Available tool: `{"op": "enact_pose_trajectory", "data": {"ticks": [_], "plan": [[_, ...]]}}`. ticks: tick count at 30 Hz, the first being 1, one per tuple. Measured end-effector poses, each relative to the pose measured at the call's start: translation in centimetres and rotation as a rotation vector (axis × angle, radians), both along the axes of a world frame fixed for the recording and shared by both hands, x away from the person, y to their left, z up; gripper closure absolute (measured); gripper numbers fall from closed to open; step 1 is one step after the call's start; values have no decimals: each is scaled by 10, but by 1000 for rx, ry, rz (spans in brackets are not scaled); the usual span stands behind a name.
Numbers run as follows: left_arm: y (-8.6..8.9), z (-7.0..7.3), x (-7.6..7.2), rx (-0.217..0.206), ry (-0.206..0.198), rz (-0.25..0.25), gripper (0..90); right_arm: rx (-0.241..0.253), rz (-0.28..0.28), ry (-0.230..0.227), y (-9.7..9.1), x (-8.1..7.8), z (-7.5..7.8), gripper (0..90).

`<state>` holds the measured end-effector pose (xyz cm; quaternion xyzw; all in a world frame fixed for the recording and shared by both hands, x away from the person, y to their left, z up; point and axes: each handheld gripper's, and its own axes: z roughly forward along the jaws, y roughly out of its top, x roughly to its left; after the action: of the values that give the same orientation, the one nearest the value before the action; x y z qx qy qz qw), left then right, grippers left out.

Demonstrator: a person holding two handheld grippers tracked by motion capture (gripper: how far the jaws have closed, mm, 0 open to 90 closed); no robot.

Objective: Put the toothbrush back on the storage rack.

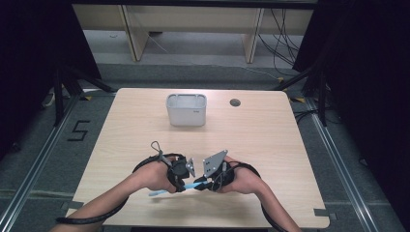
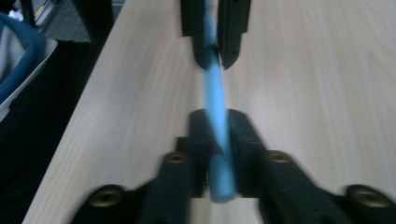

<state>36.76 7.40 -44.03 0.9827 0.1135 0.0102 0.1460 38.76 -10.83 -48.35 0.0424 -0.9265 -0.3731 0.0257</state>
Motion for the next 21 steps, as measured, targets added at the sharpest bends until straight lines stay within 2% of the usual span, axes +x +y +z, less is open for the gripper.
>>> {"op": "enact_pose_trajectory", "data": {"ticks": [3, 4, 5, 7, 8, 9, 10, 11, 13, 14, 15, 16, 17, 20, 21], "plan": [[2, 3, 0, -8, -9, -3, 834, 38, -8, -36, -1, 3, 1, 833], [2, 3, 0, -16, -16, -1, 834, 38, -8, -36, -1, 3, 1, 833], [3, 5, -1, -18, -16, -2, 826, 38, -23, -10, -3, 2, 1, 834], [5, 10, -2, -44, -37, 17, 820, 39, -38, -25, -4, 2, 3, 835], [8, 16, -1, -72, -67, 32, 798, 36, -65, -7, -6, 2, 4, 835], [8, 16, -1, -72, -67, 32, 783, 36, -65, -7, -6, 2, 4, 835], [11, 20, -2, -94, -83, 44, 783, 23, -100, 14, -8, 0, 5, 835], [14, 23, -2, -111, -97, 55, 768, 42, -91, -13, -9, 3, 5, 835], [18, 26, -5, -156, -118, 87, 731, 51, -119, -21, -13, 4, 5, 835], [21, 27, -5, -185, -130, 102, 704, 60, -143, -47, -16, 5, 6, 834], [24, 27, -6, -212, -142, 114, 652, 79, -198, -40, -22, 6, 6, 834], [27, 26, -6, -233, -148, 128, 652, 79, -198, -40, -22, 6, 6, 834], [31, 25, -6, -283, -149, 165, 623, 89, -226, -47, -24, 6, 6, 835], [43, 19, -2, -360, -158, 239, 513, 132, -339, -90, -35, 5, 9, 834], [46, 15, -1, -403, -159, 290, 478, 150, -369, -102, -38, 5, 10, 834]]}}
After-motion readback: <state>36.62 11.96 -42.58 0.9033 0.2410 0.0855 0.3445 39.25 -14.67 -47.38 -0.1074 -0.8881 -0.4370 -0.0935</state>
